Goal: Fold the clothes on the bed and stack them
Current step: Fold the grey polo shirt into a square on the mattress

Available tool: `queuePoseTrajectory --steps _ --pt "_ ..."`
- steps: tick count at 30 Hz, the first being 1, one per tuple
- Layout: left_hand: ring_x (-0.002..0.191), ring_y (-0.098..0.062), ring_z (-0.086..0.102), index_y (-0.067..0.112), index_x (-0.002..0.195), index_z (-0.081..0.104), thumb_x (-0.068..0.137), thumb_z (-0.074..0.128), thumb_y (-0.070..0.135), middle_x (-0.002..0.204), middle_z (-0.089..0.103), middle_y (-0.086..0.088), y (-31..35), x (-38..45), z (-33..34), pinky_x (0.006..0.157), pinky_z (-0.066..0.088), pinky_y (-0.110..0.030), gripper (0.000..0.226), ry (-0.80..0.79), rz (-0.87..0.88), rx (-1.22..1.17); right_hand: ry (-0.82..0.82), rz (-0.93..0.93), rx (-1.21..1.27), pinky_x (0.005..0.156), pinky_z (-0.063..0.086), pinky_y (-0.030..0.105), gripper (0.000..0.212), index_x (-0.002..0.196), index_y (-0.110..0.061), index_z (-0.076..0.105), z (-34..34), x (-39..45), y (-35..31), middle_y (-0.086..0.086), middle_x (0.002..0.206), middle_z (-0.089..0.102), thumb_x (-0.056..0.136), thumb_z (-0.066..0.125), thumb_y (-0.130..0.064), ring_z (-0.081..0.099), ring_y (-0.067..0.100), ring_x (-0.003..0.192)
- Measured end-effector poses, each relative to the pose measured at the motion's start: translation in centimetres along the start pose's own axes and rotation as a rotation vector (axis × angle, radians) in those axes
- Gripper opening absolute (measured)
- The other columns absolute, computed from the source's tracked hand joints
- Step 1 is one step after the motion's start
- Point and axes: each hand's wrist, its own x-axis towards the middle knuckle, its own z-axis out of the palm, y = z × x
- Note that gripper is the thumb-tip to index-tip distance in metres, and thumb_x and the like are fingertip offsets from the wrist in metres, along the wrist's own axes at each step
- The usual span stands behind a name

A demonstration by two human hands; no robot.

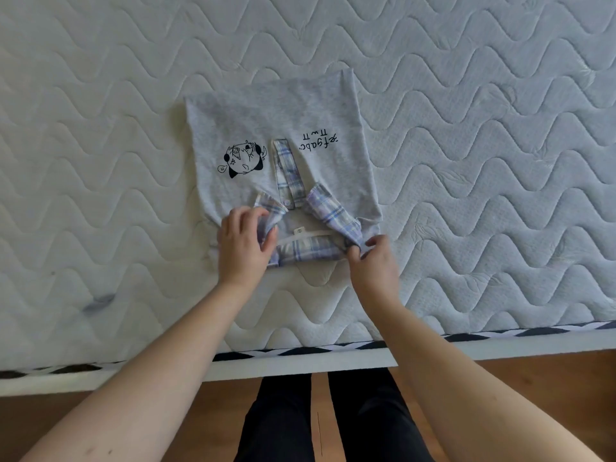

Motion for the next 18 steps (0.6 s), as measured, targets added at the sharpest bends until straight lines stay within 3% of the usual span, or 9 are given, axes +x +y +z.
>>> queuePoseTrajectory --steps 4,7,9,11,14,18 --pt "0.083 -0.031 0.06 0.003 0.103 0.058 0.086 0.072 0.025 0.094 0.061 -0.012 -1.7 -3.6 -1.1 0.071 0.048 -0.039 0.031 -0.002 -0.296 -0.078 -0.06 0.108 0.236 0.054 0.046 0.027 0.021 0.106 -0.02 0.05 1.3 0.0 -0.1 -0.003 0.085 0.067 0.09 0.06 -0.031 0.068 0.013 0.072" --pt "0.066 -0.022 0.063 0.008 0.099 0.058 0.087 0.07 0.04 0.081 0.068 -0.004 -1.9 -4.9 -1.0 0.063 0.05 -0.032 0.037 -0.159 -0.67 -0.233 -0.109 0.238 0.428 0.074 0.059 0.041 0.023 0.108 -0.012 0.055 2.4 0.2 -0.1 0.003 0.087 0.071 0.089 0.063 -0.024 0.072 0.017 0.077" --pt "0.056 -0.017 0.067 0.011 0.099 0.059 0.084 0.071 0.047 0.081 0.07 -0.005 -1.6 -5.1 -0.6 0.056 0.057 -0.036 0.041 -0.275 -0.849 -0.42 -0.122 0.337 0.576 0.08 0.059 0.039 0.023 0.11 -0.006 0.06 2.8 0.4 0.0 0.008 0.09 0.07 0.089 0.061 -0.015 0.072 0.018 0.079" --pt "0.052 -0.015 0.067 0.01 0.101 0.058 0.08 0.076 0.045 0.081 0.072 -0.005 -1.1 -4.8 0.1 0.048 0.056 -0.034 0.045 -0.319 -0.894 -0.555 -0.137 0.405 0.67 0.074 0.059 0.029 0.02 0.109 -0.002 0.062 2.9 0.5 -0.1 0.012 0.094 0.069 0.091 0.056 -0.008 0.072 0.017 0.078" --pt "0.059 -0.027 0.071 0.007 0.105 0.054 0.077 0.082 0.036 0.081 0.073 -0.011 0.1 -3.8 1.1 0.052 0.058 -0.04 0.049 -0.317 -1.007 -0.721 -0.122 0.431 0.702 0.067 0.055 0.023 0.018 0.092 -0.012 0.068 2.6 0.2 -0.7 0.009 0.087 0.07 0.093 0.052 -0.005 0.07 0.017 0.077" --pt "0.05 -0.024 0.068 0.007 0.107 0.049 0.083 0.076 0.019 0.073 0.07 -0.012 1.5 -3.0 1.4 0.049 0.058 -0.044 0.039 -0.191 -1.095 -0.627 -0.094 0.397 0.724 0.072 0.054 0.024 0.021 0.085 -0.02 0.067 1.9 -0.6 -1.6 0.003 0.082 0.07 0.098 0.051 -0.019 0.069 0.014 0.079"
